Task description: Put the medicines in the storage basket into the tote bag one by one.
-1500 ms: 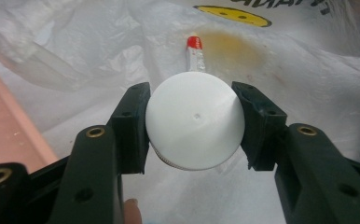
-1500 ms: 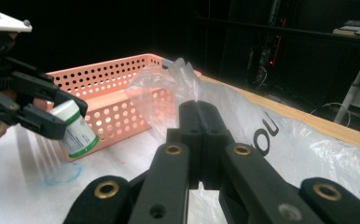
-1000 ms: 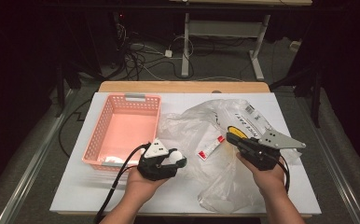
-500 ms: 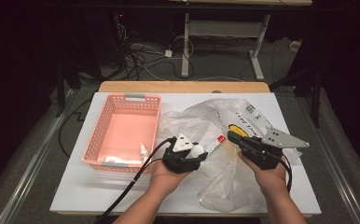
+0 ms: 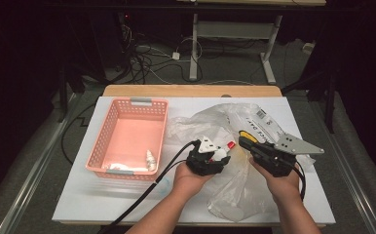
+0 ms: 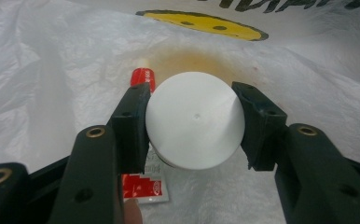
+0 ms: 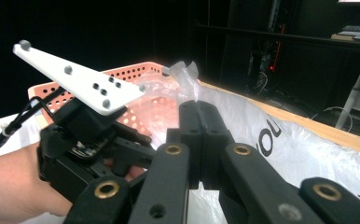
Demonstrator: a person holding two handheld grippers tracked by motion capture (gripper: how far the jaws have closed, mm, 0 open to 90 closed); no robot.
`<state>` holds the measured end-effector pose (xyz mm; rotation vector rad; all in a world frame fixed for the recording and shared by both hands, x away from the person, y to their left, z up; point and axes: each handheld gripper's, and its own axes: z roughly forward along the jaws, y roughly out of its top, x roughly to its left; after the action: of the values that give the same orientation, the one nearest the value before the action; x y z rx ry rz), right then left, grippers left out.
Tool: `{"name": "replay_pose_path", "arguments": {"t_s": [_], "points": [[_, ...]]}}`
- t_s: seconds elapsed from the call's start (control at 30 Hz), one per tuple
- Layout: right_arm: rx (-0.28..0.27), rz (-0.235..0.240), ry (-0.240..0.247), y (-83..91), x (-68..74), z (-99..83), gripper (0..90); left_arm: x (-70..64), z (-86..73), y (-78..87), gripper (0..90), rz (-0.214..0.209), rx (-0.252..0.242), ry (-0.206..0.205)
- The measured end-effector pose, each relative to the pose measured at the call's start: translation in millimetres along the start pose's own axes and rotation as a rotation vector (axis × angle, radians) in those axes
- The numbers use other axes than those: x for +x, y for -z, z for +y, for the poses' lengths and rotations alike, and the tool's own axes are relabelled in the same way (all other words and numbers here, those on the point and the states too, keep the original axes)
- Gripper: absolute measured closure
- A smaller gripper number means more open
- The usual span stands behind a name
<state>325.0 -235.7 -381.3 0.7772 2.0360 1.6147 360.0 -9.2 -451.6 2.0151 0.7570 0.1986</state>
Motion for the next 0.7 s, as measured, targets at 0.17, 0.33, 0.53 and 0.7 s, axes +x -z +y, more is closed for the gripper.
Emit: {"name": "replay_pose_path", "arguments": {"t_s": [0.17,0.33,0.53,0.7], "points": [[-0.005,-0.003,0.001,0.8,-1.3,0.1,90.0,-0.9,2.4,-12.9,48.6,-0.006,0.013,-0.015],[-0.009,-0.006,-0.008,2.8,-3.3,0.7,90.0,0.8,2.3,-25.1,48.6,-0.014,0.024,-0.019],[-0.010,-0.010,-0.009,2.8,-4.2,0.2,90.0,-1.9,2.1,-37.8,48.5,-0.030,0.023,-0.020],[-0.008,-0.012,-0.011,3.3,-4.0,0.2,90.0,-0.5,-0.1,-42.1,48.4,-0.032,0.032,-0.019]]}}
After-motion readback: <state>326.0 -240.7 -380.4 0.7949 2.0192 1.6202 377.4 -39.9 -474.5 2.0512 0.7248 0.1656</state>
